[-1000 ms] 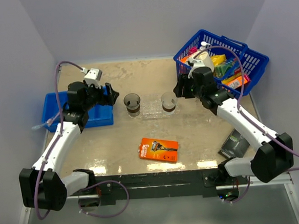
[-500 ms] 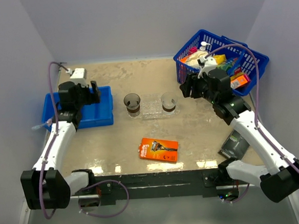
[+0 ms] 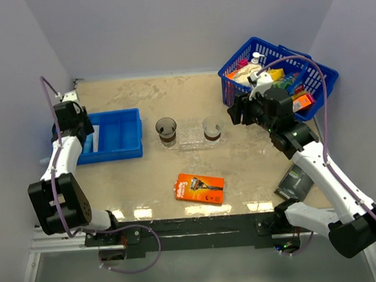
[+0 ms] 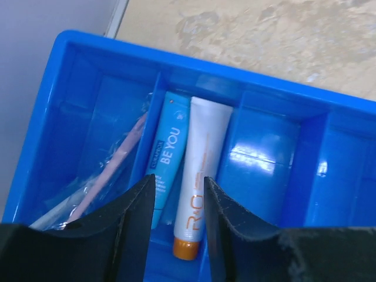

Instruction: Prepare toiletry sets of a toothbrush and toothpaste on the tray

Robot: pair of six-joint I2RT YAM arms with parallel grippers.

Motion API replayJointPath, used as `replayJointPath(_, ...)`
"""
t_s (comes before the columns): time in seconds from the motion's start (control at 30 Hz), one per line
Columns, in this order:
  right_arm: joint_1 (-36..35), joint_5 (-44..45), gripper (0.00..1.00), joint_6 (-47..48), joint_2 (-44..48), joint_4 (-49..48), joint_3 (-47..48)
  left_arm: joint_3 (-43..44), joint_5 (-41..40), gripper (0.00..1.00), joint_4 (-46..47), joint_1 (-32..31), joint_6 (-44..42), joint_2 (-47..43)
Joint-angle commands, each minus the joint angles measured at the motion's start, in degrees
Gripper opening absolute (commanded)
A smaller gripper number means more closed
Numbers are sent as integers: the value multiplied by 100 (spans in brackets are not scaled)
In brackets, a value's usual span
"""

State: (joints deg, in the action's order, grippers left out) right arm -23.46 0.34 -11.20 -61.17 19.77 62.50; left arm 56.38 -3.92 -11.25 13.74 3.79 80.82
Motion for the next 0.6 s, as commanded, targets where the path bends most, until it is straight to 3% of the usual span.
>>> replayJointPath(0.0, 8, -209, 63, 311, 0, -78, 69, 259, 127, 42, 34, 191, -36, 215)
replayJointPath(0.27, 8, -420, 63, 285, -45, -158, -36, 1233, 585, 40, -334, 226, -168, 1637)
replayJointPath(0.57, 0, -438, 62, 206, 52, -122, -80, 1542, 840, 40, -264, 252, -221, 2192)
